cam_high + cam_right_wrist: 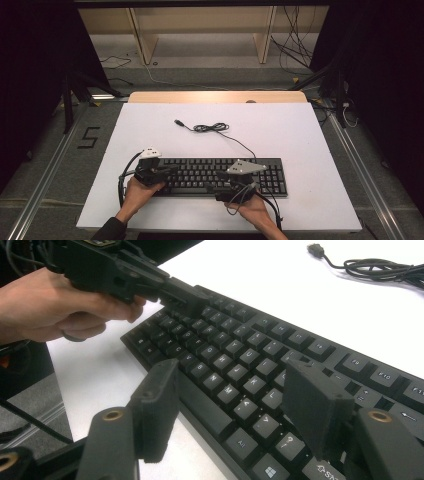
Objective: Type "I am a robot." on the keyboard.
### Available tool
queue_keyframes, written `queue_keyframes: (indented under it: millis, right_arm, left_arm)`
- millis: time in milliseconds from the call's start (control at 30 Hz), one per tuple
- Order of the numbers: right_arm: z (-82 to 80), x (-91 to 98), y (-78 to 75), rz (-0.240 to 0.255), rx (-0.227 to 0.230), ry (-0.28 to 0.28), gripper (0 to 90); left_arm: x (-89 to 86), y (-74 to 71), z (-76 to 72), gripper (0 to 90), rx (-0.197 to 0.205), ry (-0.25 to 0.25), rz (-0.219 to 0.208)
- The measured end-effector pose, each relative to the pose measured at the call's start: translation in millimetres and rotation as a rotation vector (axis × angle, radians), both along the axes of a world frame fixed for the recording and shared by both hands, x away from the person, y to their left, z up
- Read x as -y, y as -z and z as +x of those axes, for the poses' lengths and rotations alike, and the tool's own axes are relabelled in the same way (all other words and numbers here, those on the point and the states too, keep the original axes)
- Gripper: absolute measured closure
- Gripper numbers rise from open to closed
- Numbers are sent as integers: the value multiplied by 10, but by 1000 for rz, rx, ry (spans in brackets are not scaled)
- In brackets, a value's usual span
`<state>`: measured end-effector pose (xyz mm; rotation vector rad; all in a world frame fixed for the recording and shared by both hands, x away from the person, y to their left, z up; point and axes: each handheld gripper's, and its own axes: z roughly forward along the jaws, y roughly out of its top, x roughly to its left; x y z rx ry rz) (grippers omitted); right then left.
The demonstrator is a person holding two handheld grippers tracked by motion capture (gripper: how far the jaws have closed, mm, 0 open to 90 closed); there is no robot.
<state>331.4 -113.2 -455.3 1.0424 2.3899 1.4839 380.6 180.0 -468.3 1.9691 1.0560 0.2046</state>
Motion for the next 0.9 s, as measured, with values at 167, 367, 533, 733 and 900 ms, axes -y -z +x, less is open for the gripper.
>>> queue_keyframes:
  millis: [167,367,533,733,900]
  right_arm:
    - [-23,21,-13,-2,16,5,398]
    - [-36,43,-19,-1,16,5,396]
    - [-44,45,-23,-1,15,3,396]
    - [-49,40,-18,-5,12,2,396]
    - [-55,36,-19,-3,12,0,397]
  left_arm:
    - [60,13,48,889,-22,16,28]
    - [127,73,73,889,-42,24,63]
    - [144,95,76,890,-59,26,87]
    - [160,111,53,892,-46,25,89]
    - [166,106,49,891,-44,18,88]
